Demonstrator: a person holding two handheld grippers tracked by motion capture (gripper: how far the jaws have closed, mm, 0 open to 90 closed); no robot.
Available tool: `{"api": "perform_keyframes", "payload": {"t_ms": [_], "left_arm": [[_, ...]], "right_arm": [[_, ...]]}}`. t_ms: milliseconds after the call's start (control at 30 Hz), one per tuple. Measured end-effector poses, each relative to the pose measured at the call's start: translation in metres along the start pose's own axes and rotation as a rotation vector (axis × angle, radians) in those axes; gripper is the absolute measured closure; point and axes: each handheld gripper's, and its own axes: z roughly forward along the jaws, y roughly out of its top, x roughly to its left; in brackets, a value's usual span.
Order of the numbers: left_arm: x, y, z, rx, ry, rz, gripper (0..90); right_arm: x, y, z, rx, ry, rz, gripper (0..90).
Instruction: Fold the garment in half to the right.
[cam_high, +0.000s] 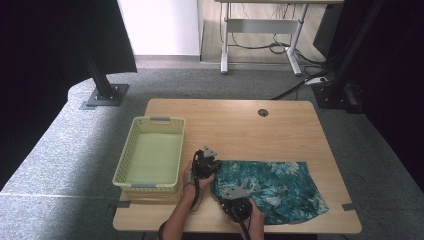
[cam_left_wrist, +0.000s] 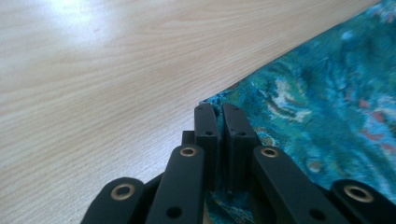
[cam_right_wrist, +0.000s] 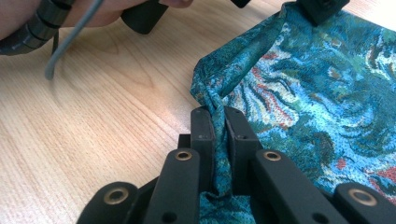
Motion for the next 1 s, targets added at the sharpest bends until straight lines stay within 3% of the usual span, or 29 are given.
{"api": "perform_keyframes", "payload": {"t_ms": [233,500,833,933,1000], "left_arm": [[-0.005,0.010,-0.013,-0.016,-0.032,-0.004,86.3],[-0.010,0.031,-0.036,-0.046,-0.059,0.001,86.5],[-0.018,0.047,-0.057,-0.063,-0.067,0.030,86.4],[-0.019,0.058,-0.067,-0.085,-0.058,0.013,86.4],[-0.020,0.063,-0.071,-0.086,-0.052,0.024,86.5]], "right_arm": [[-0.004,0.003,-0.010,-0.033,-0.005,0.028,83.9],[0.003,0.017,-0.026,-0.100,-0.014,0.015,84.2],[0.009,0.031,-0.036,-0.130,0.015,0.024,84.2],[0.008,0.041,-0.042,-0.156,0.016,0.021,84.2],[0.009,0.046,-0.047,-0.177,0.018,0.026,84.2]]}}
